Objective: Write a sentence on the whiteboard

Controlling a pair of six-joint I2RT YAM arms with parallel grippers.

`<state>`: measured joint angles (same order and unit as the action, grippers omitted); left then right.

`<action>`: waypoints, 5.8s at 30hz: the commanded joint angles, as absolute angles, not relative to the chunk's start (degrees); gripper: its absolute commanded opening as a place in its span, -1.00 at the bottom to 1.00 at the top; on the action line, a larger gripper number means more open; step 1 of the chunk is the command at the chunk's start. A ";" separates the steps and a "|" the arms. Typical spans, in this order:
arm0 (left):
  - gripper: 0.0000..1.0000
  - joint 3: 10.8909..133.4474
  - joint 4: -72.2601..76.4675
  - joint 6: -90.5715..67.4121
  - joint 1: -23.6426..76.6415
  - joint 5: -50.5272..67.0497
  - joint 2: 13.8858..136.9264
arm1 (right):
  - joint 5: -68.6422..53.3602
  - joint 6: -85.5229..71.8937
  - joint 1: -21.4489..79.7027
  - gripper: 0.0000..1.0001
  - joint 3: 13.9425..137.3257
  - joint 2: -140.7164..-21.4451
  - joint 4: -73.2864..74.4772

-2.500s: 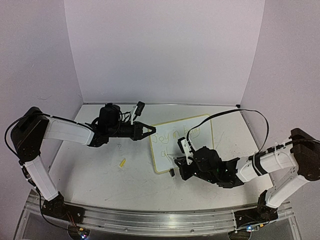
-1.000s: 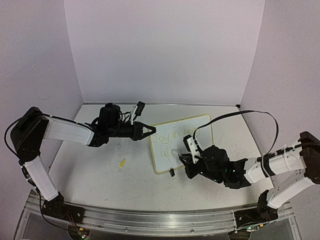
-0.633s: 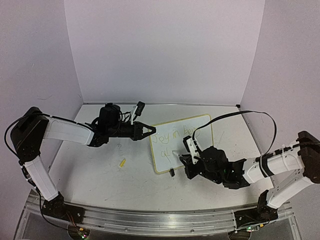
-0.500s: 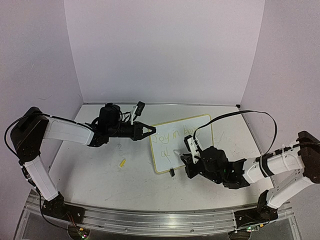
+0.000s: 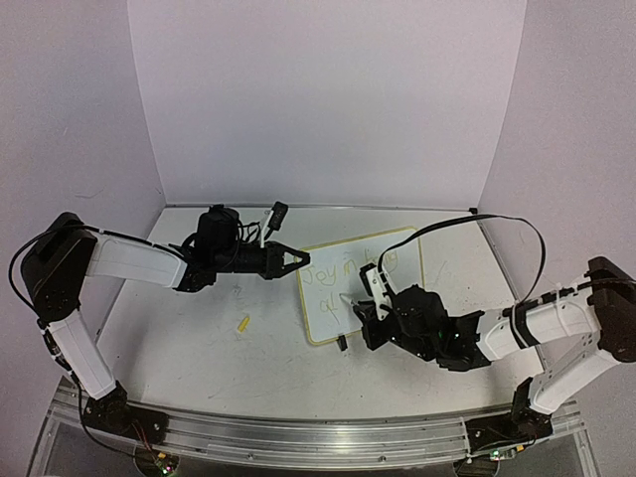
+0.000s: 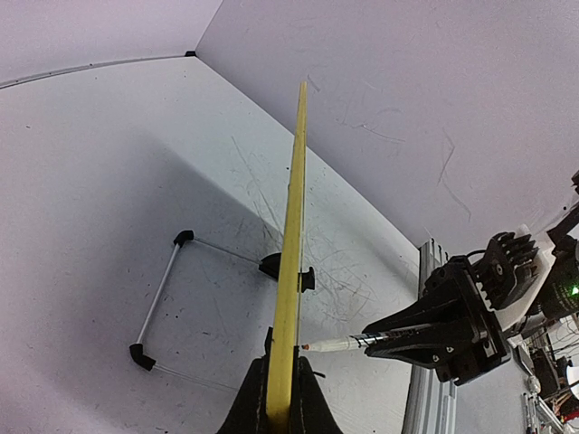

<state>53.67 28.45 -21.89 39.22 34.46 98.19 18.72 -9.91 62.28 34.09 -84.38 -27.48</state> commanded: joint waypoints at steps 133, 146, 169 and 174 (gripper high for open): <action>-1.00 54.35 20.74 -17.40 38.94 26.66 98.13 | 21.02 -13.57 61.93 -1.00 37.40 -85.24 -26.19; -1.00 54.52 20.58 -17.31 38.94 26.72 98.22 | 20.55 -15.60 61.84 -1.00 35.98 -86.41 -23.12; -1.00 54.81 20.27 -17.23 38.95 26.61 98.09 | 19.49 -18.77 61.98 -1.00 32.85 -84.83 -20.80; -1.00 54.60 20.21 -17.14 38.94 26.42 97.96 | 19.60 -19.23 61.97 -1.00 32.04 -84.68 -20.67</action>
